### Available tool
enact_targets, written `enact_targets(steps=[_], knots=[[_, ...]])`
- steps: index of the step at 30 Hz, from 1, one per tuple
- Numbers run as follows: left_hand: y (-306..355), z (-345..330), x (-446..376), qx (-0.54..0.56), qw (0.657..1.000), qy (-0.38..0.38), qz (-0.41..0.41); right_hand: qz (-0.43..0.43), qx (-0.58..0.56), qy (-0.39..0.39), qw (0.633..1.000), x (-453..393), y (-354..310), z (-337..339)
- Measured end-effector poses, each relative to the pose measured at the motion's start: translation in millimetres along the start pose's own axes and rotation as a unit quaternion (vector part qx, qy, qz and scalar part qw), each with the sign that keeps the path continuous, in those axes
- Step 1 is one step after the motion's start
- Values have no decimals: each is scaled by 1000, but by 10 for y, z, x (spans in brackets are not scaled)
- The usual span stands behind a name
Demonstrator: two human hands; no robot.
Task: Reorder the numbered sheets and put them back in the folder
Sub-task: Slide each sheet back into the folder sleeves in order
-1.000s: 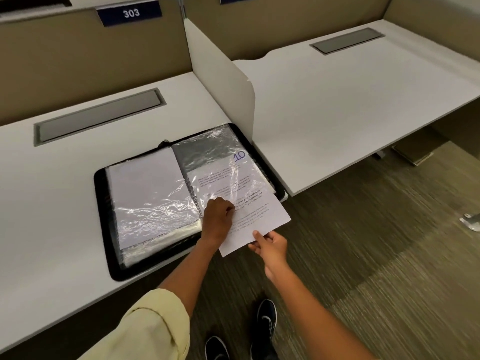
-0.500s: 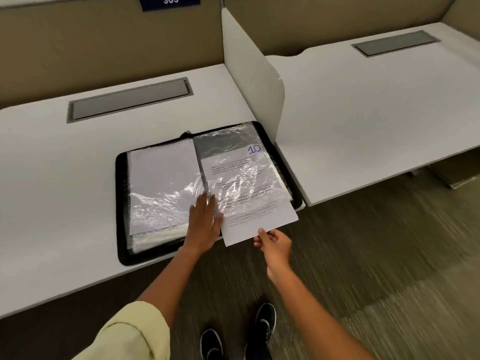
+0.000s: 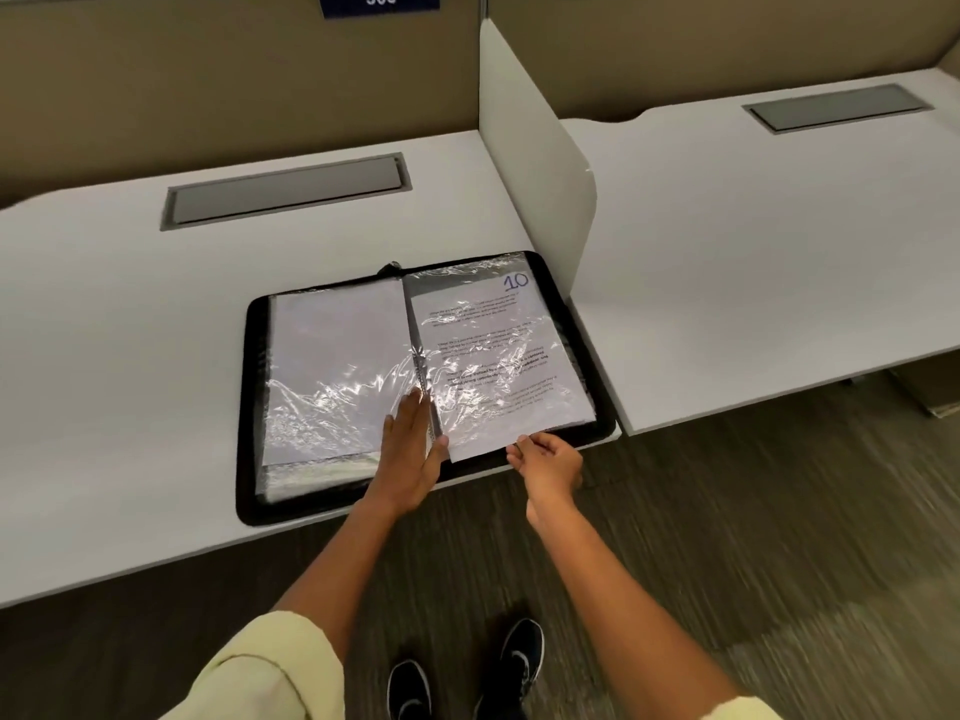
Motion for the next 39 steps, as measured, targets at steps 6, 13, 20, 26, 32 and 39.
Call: enact_targets(steps=[6, 13, 20, 26, 32, 39], knots=[[13, -1, 15, -3, 1000, 1, 1, -8, 9, -13, 1000, -65, -116, -137], [22, 9, 11, -8, 1000, -9, 12, -27, 27, -35, 999, -110, -219, -290], [37, 22, 15, -7, 1000, -14, 16, -26, 58, -42, 997, -178, -232, -357], [31, 24, 28, 6, 1000, -19, 20, -17, 90, -63, 994, -208, -278, -299], [58, 77, 37, 54, 998, 6, 39, 39, 141, -26, 989, -215, -332, -17], [-201, 489, 137, 30, 968, 203, 145, 173, 247, 83, 950, -274, -575, 349]])
Point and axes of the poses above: each hand's wrist, its own x-axis away from the middle knuckle, its own z-axis out of the back of the hand, y = z × x, the point moved 4 cm from there along -x, towards the middle knuckle, and after that the axes turned 2 degrees about x, right-handed, at the moved point
